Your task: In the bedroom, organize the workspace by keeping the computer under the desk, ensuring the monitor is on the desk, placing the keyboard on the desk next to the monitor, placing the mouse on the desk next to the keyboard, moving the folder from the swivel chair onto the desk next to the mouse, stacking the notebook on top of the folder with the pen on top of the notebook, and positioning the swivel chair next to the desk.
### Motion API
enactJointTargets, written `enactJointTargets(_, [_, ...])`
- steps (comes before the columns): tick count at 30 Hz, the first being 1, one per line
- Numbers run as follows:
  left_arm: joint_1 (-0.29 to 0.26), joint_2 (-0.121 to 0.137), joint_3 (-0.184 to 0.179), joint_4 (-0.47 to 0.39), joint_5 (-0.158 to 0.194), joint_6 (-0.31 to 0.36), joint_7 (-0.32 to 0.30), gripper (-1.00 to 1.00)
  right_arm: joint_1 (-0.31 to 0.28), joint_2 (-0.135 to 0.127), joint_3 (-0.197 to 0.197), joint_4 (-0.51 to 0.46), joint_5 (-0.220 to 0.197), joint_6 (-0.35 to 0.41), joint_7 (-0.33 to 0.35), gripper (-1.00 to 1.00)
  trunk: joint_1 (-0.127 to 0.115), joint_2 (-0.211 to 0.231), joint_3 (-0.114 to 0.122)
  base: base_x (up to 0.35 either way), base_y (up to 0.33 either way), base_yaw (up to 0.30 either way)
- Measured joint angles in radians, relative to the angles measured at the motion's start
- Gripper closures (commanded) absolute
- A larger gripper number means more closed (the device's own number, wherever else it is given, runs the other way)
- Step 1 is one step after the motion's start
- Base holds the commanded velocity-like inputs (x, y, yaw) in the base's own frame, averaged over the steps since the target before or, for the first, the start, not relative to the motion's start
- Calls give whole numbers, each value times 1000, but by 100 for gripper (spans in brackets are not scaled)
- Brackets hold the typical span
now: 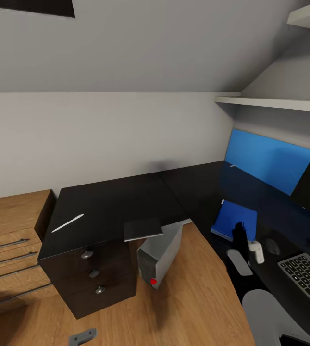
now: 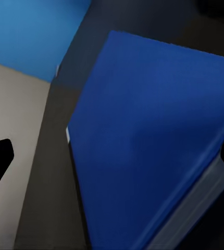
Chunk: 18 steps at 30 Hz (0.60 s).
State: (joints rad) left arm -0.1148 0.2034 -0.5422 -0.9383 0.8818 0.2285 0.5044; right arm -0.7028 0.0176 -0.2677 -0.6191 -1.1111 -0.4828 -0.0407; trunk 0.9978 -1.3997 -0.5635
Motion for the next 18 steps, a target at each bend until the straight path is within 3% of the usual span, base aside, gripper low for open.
enactJointTargets(8, [0, -2, -37, 1, 1, 0, 1, -100, 5, 6, 93, -35, 16, 18, 1, -100, 0, 0, 0, 0, 0, 0])
enactJointTargets(15, [0, -2, -39, 2, 1, 0, 0, -100, 7, 19, 106, -43, 17, 21, 1, -100, 0, 0, 0, 0, 0, 0])
enactJointTargets(18, [1, -3, -40, 2, 1, 0, 0, -100, 7, 21, 145, -42, 17, 23, 1, -100, 0, 0, 0, 0, 0, 0])
